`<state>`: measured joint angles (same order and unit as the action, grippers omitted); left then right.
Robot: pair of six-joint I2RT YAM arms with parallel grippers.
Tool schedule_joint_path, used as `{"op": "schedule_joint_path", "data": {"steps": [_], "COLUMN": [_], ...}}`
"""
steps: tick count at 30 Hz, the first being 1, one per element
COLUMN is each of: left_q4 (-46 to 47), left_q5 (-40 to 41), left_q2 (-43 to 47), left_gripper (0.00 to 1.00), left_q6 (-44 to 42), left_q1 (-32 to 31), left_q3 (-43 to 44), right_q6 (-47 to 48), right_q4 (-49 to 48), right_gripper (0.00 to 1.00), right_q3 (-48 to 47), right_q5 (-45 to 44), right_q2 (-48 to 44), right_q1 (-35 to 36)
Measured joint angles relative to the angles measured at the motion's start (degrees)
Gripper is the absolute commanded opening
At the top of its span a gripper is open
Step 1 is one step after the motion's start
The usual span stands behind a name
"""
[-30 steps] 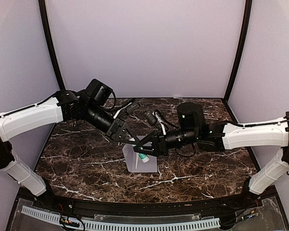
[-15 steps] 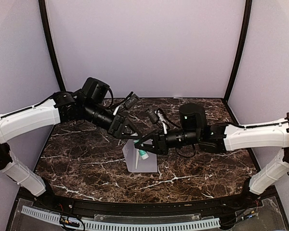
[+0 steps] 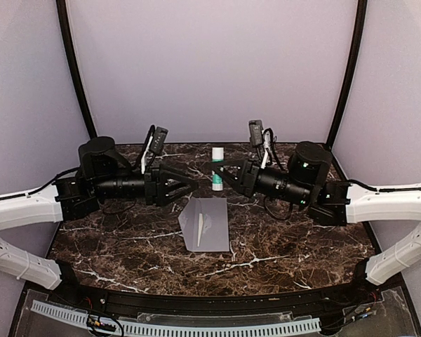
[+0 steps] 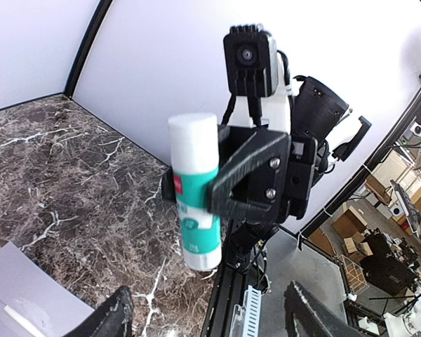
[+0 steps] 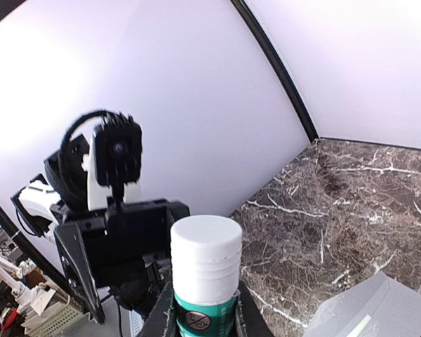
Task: Place the letter into the envelope and seal it
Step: Open the solid glue cap from the solid glue.
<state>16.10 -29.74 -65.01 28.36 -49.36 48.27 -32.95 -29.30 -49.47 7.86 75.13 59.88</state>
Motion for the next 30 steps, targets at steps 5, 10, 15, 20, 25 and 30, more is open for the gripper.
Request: {"op": "schedule_joint_path", "data": {"steps": [5, 10, 15, 20, 25, 30], "left_q4": [6.6, 11.5, 13.8, 15.0, 15.5, 15.6], "left_q5": [1.1, 0.7, 0.6, 0.7, 0.9, 1.1], "left_q2": [-4.2, -8.9, -12.1, -13.0, -13.1, -13.8], "left_gripper": [0.72, 0.71, 0.63, 0.45, 0.29, 0.22], "left_q6": [2.6, 4.7, 6.2, 7.1, 7.3, 7.7], "left_q1": [-3.3, -5.1, -5.3, -5.3, -5.2, -5.3], "left_q3": [-0.3, 1.0, 2.9, 4.3, 5.1, 5.2], "right_q6": [-0.6, -0.6, -0.6, -0.6, -0.9, -1.0], "right_q4": [-3.2, -4.3, -5.0, -5.0, -5.4, -5.4], "right_gripper": [0.09, 0.08, 0.08, 0.08, 0.08, 0.08], "right_q3": [-0.2, -0.3, -0.3, -0.4, -0.5, -0.6], "right_q5": [-2.0, -1.9, -1.0, 0.0, 0.5, 0.9], "right_q2": [-0.6, -0.6, -0.6, -0.6, -0.6, -0.6], "right_q1": [0.0, 0.0, 0.0, 0.0, 0.0, 0.1]}}
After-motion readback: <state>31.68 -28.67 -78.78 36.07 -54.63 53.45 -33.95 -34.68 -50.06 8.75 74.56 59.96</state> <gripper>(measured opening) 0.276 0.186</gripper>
